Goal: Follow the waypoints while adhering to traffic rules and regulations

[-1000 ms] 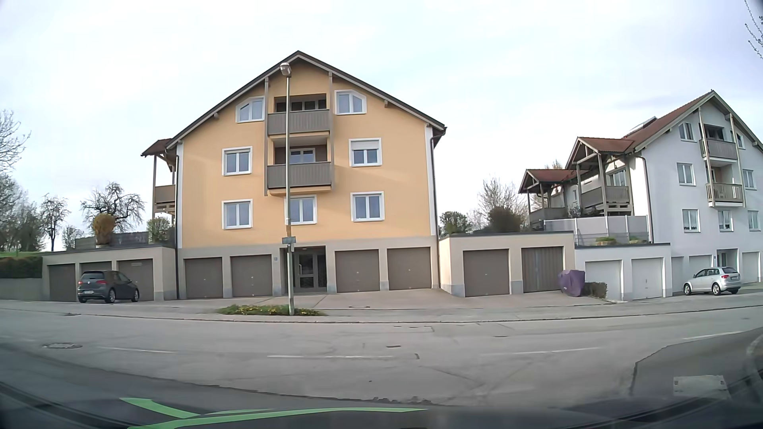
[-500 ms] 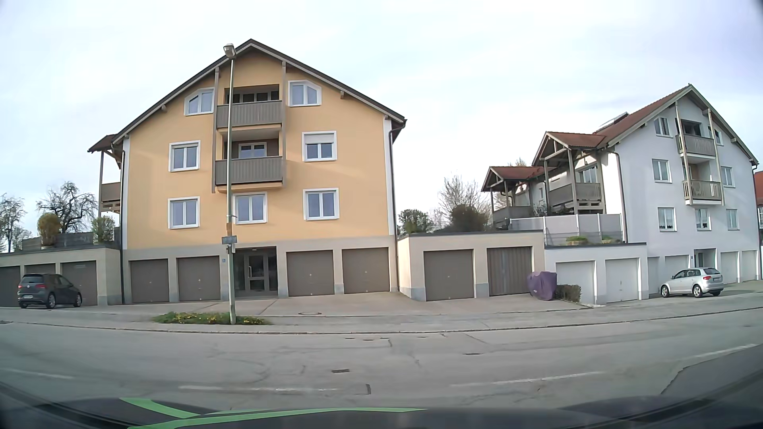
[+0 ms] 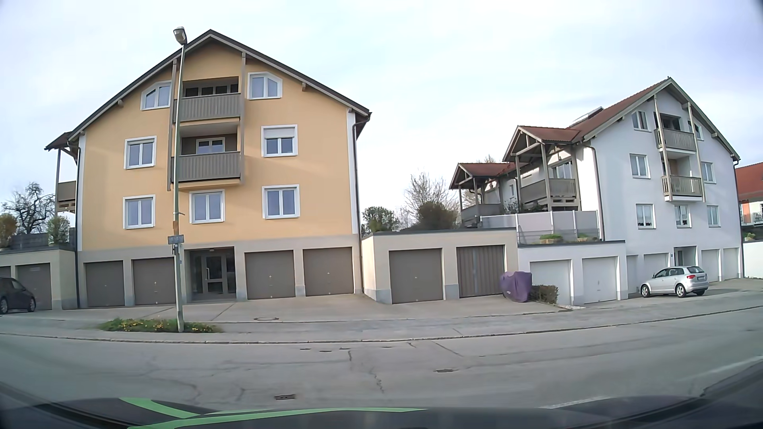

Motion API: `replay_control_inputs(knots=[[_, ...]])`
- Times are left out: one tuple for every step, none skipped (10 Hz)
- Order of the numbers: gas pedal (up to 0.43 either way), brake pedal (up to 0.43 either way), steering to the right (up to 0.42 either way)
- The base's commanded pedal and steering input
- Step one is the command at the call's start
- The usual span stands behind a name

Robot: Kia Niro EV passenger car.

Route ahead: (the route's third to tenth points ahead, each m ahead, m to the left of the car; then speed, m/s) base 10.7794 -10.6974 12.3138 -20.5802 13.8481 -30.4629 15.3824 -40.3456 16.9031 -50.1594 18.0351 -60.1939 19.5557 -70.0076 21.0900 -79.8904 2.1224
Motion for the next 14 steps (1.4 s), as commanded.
replay_control_inputs(knots=[[0.0,0.104,0.243],[0.0,0.018,0.248],[0.0,0.0,0.253],[0.0,0.0,0.256],[0.0,0.0,0.26],[0.0,0.0,0.266],[0.0,0.0,0.274],[0.0,0.0,0.28],[0.059,0.0,0.282],[0.087,0.0,0.285],[0.11,0.0,0.294],[0.11,0.0,0.304],[0.11,0.0,0.317],[0.11,0.0,0.331]])
